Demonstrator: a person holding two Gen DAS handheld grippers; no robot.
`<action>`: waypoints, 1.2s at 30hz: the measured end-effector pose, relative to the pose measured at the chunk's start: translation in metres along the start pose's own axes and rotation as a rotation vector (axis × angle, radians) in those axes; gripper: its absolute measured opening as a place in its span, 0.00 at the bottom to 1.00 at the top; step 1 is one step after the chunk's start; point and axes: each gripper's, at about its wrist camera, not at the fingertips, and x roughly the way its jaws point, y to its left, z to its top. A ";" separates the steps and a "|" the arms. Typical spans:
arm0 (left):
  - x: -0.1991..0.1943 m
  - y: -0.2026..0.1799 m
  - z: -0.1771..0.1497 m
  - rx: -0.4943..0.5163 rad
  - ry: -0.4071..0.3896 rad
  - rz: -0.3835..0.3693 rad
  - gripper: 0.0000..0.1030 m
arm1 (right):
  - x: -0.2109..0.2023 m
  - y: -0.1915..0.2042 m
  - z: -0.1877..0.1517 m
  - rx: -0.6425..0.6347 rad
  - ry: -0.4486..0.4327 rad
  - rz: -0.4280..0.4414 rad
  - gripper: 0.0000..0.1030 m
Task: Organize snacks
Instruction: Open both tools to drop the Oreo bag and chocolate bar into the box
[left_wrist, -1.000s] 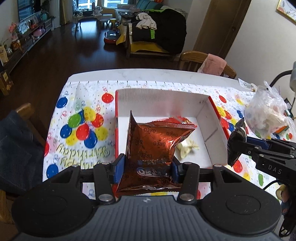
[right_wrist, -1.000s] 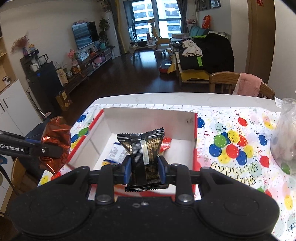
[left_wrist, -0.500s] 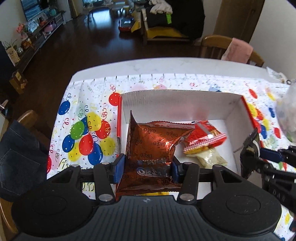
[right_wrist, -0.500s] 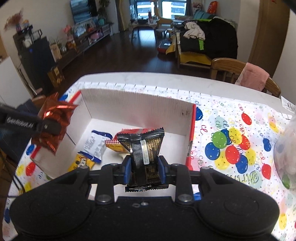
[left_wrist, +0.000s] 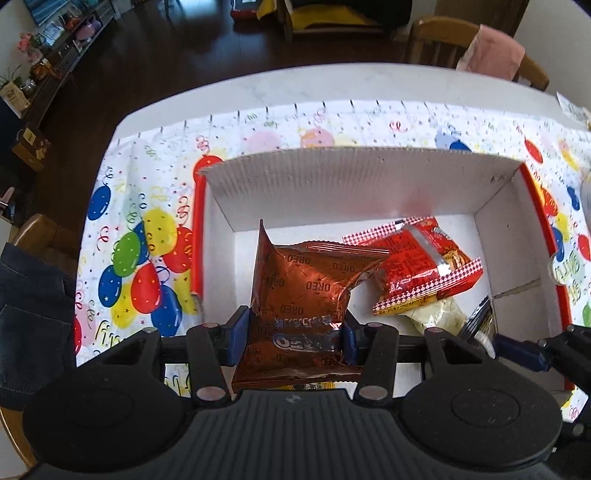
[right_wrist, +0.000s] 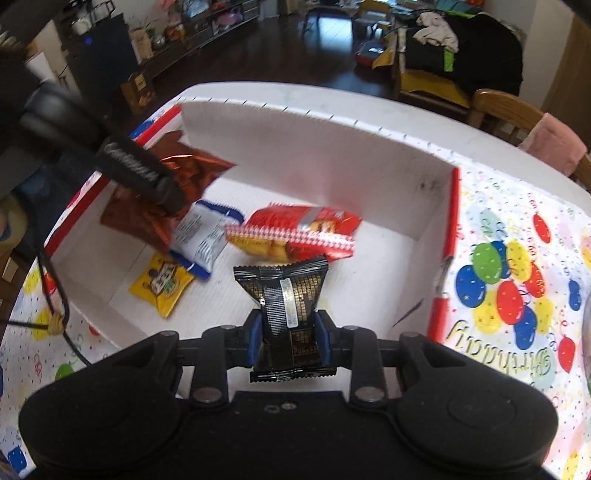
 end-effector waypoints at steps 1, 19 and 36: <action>0.003 -0.002 0.001 0.011 0.008 0.003 0.47 | 0.002 0.001 0.000 -0.011 0.006 -0.003 0.28; 0.010 -0.005 -0.002 0.038 0.031 -0.004 0.47 | 0.013 -0.002 -0.001 0.010 0.029 0.009 0.33; -0.048 0.009 -0.035 0.031 -0.115 -0.052 0.47 | -0.053 -0.003 -0.013 0.123 -0.113 0.017 0.45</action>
